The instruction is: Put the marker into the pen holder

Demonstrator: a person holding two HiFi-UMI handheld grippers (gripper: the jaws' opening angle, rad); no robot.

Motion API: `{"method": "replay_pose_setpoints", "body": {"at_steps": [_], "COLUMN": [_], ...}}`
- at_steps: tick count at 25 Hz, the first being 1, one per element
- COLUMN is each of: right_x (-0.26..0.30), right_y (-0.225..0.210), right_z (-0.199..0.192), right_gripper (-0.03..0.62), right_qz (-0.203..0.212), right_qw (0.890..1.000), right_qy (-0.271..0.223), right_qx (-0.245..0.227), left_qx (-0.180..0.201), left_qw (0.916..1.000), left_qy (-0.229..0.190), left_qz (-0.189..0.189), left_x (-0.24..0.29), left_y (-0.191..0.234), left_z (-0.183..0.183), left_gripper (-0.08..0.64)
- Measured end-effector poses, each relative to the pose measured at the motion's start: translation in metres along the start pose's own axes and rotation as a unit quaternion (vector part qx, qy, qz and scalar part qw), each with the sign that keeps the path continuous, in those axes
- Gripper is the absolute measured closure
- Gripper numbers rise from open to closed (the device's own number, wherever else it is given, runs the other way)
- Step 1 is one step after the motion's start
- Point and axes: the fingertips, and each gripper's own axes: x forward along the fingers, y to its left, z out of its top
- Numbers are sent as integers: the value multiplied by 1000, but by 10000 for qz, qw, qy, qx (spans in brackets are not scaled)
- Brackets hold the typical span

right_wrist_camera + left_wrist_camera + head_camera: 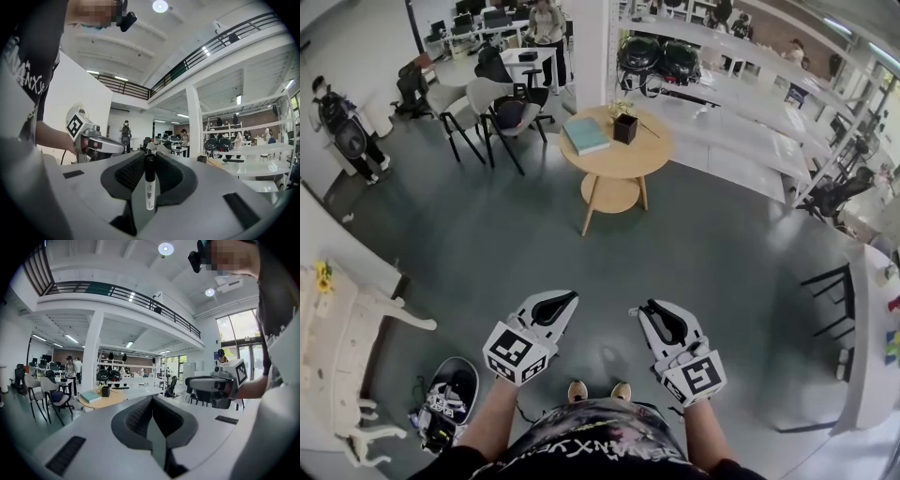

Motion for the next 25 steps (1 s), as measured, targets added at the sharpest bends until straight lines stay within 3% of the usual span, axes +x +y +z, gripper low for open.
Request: {"method": "replay_pose_setpoints", "body": {"at_steps": [25], "right_x": [-51], "right_y": [-44], "right_z": [-19], "right_gripper": [517], "right_qz": [189], "right_qw": [9998], "right_qy": [-46], "right_qx": [8], "left_qx": [98], "left_qw": [9997], "left_qy": [145], "left_qz": [147], "left_x": [43], "left_y": [-60], "left_z": [-4], "left_gripper": [541]}}
